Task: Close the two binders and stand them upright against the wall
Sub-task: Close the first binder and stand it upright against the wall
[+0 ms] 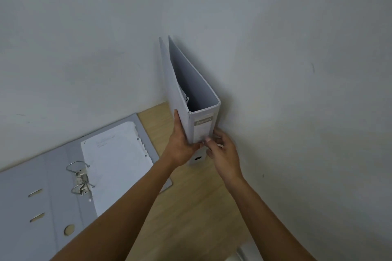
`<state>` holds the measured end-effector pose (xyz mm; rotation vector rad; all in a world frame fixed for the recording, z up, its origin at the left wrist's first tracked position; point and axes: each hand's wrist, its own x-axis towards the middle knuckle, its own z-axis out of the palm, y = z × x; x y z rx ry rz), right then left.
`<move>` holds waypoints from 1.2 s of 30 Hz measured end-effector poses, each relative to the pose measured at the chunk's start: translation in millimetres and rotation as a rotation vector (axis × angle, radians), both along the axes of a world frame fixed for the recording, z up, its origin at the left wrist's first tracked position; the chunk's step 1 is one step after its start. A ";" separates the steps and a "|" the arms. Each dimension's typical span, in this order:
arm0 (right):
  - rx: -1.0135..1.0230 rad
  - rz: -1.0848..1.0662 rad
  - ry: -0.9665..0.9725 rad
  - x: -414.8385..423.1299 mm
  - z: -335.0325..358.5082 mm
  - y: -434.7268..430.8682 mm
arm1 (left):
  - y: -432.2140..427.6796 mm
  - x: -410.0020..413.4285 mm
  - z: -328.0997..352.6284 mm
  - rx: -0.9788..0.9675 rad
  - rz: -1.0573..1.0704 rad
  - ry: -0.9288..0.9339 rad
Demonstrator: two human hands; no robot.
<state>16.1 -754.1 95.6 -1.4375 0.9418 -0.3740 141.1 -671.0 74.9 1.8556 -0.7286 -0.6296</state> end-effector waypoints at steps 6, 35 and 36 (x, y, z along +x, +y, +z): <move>0.105 -0.009 -0.037 10.4 -5.9 -4.7 | -23.9 10.2 -1.0 0.028 0.052 -0.021; 0.140 0.144 -0.005 7.8 -1.6 -27.7 | -20.1 3.1 9.4 0.310 0.132 0.000; 0.115 0.146 -0.006 5.1 -2.6 -24.9 | -13.4 -1.5 10.6 0.314 0.141 0.011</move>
